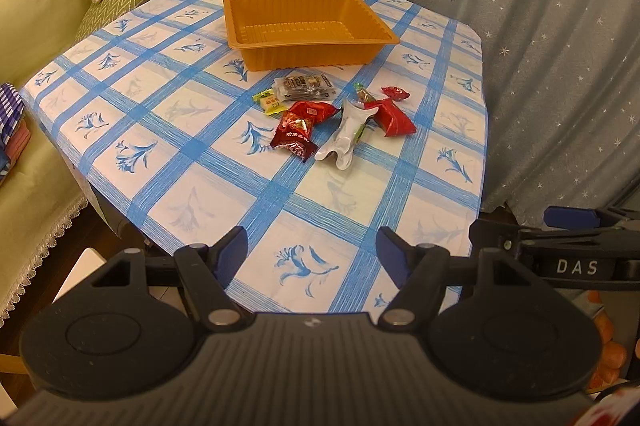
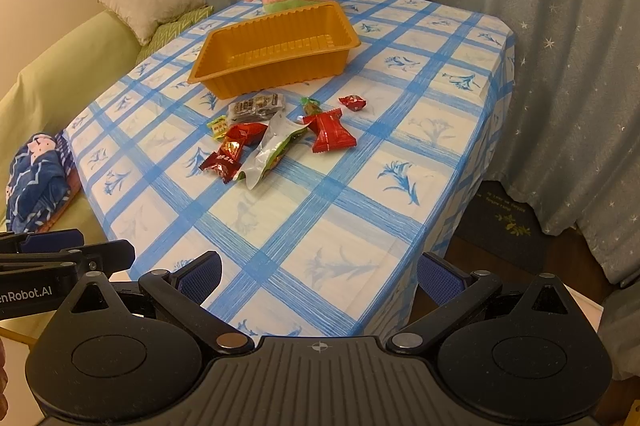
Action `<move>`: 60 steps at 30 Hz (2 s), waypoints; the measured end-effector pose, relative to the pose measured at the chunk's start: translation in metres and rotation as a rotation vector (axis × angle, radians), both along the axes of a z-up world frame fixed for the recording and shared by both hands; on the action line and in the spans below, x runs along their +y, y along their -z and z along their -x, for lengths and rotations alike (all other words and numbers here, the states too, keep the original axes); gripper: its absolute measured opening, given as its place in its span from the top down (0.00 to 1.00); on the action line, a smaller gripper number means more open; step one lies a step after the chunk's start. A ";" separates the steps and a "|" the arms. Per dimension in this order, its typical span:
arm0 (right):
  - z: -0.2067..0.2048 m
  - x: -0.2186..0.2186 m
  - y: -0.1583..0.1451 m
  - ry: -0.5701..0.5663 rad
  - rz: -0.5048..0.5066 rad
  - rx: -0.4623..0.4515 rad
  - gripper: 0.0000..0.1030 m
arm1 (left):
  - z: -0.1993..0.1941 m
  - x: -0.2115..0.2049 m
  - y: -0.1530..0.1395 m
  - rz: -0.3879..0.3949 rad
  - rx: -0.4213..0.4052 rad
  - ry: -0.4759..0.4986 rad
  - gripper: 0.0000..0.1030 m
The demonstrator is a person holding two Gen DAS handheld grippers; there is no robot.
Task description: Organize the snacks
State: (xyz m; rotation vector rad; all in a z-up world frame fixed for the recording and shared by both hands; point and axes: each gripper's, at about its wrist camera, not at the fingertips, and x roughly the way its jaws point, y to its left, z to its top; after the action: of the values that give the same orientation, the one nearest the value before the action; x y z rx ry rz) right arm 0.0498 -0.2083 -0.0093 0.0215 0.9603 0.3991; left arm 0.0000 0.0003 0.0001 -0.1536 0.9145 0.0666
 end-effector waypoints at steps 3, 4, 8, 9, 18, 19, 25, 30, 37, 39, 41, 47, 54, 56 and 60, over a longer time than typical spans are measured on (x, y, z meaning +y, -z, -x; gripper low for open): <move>0.000 0.005 0.000 0.000 -0.001 0.000 0.00 | 0.000 0.000 0.000 0.000 -0.001 0.000 0.33; -0.001 0.002 -0.001 0.000 -0.001 -0.001 0.00 | 0.000 0.000 0.000 0.001 0.000 0.000 0.33; -0.004 0.002 -0.001 0.000 0.000 -0.001 0.00 | 0.000 0.000 0.000 0.002 0.000 0.000 0.33; -0.004 0.002 -0.001 0.000 0.000 0.000 0.00 | 0.000 0.000 0.000 0.002 0.000 -0.001 0.33; -0.005 0.005 0.000 0.001 0.001 0.000 0.00 | 0.000 0.000 0.000 0.004 0.001 0.000 0.33; -0.005 0.004 0.000 0.001 0.002 0.000 0.00 | 0.000 0.000 0.000 0.004 0.000 0.000 0.33; -0.006 0.005 0.000 0.000 0.002 0.000 0.00 | 0.000 0.000 0.000 0.005 0.001 0.000 0.33; -0.006 0.004 0.000 0.000 0.003 0.000 0.00 | 0.000 0.000 0.000 0.006 0.002 0.000 0.33; -0.006 0.005 0.000 0.000 0.003 0.000 0.00 | 0.000 0.000 0.000 0.006 0.002 0.000 0.33; -0.007 0.004 0.000 0.000 0.003 0.001 0.00 | 0.000 0.000 0.000 0.007 0.002 0.000 0.33; -0.006 0.005 0.000 0.000 0.003 0.000 0.00 | 0.000 0.000 0.000 0.007 0.002 0.000 0.33; -0.007 0.004 0.000 0.000 0.003 0.001 0.00 | 0.000 0.000 0.000 0.007 0.002 -0.001 0.33; -0.007 0.005 0.000 0.000 0.004 0.001 0.00 | 0.000 0.000 0.000 0.008 0.002 0.000 0.33; -0.007 0.003 0.001 0.000 0.004 0.001 0.00 | 0.000 0.000 0.000 0.009 0.002 0.000 0.33; -0.008 0.001 0.004 0.001 0.003 0.002 0.00 | 0.000 0.000 0.000 0.009 0.003 0.000 0.33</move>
State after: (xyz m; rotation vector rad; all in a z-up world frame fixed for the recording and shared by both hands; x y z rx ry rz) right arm 0.0583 -0.2076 -0.0130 0.0191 0.9627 0.3967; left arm 0.0002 0.0007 0.0001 -0.1621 0.9178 0.0631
